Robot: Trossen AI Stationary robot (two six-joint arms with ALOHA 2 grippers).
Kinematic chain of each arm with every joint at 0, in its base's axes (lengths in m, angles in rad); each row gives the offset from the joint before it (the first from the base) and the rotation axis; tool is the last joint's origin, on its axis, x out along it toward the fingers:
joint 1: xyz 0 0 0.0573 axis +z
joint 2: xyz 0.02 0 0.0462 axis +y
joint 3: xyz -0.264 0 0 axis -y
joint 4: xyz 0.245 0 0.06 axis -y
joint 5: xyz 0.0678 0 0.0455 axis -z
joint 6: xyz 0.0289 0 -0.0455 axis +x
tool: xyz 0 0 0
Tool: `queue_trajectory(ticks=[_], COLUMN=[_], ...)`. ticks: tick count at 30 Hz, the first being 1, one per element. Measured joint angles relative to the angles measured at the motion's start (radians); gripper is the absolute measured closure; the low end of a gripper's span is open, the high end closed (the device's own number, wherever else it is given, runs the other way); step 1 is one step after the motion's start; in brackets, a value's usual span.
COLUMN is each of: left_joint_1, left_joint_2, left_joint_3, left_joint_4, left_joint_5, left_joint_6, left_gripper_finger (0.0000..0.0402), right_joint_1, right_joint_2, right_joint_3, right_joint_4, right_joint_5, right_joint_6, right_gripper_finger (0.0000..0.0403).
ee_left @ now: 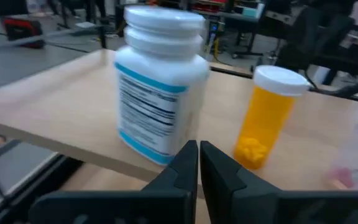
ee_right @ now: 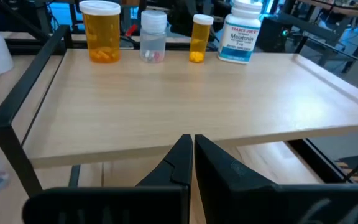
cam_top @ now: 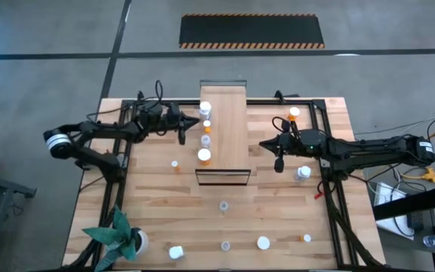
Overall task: Pick and place medicine bottles onto shelf by color
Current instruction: Put the top white pill bottle on the shelf
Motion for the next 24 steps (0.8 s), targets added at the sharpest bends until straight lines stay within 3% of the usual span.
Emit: queue_trajectory(ticks=[24], left_joint_1=[0.004], left_joint_2=[0.124], left_joint_3=[0.127], left_joint_4=[0.029], left_joint_5=[0.020], left_joint_6=[0.003], left_gripper_finger=[0.0401], right_joint_1=[0.000], right_joint_2=[0.000], right_joint_3=[-0.018], right_joint_4=[0.001], right_joint_5=[0.000], right_joint_6=[0.019], right_gripper_finger=[0.0394])
